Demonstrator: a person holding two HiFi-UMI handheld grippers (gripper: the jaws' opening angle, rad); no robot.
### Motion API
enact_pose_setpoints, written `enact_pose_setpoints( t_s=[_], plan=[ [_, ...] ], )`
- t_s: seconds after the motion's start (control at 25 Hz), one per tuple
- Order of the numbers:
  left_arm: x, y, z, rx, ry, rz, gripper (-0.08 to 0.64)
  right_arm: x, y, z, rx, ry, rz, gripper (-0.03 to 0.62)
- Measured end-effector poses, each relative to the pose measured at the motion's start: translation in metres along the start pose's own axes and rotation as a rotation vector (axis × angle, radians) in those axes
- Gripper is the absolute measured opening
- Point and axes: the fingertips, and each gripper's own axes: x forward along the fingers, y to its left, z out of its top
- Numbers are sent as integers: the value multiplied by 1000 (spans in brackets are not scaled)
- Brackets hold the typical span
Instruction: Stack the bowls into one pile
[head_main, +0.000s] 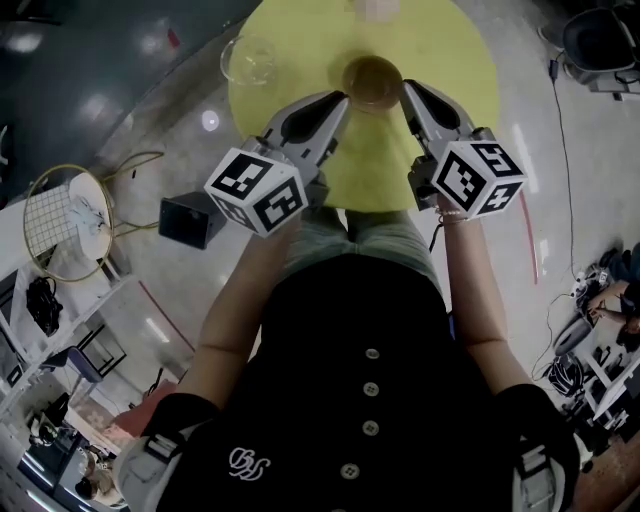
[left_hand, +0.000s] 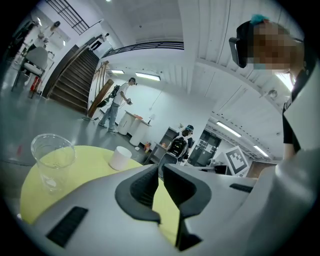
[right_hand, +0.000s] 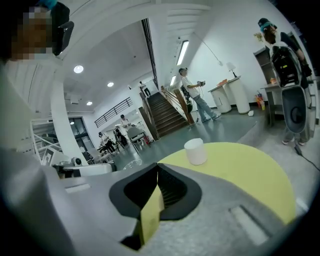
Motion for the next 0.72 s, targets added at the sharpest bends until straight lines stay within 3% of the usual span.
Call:
enact_pose_setpoints(
  t_s=[0.16,0.72],
  plan=[
    [-1,-10,6,15,-11,-19,40,-10,16,9,-23,-14,69,5],
    [12,-35,18,61,-21,-77,40,-39,29,18,-137,35,129,3]
  ],
)
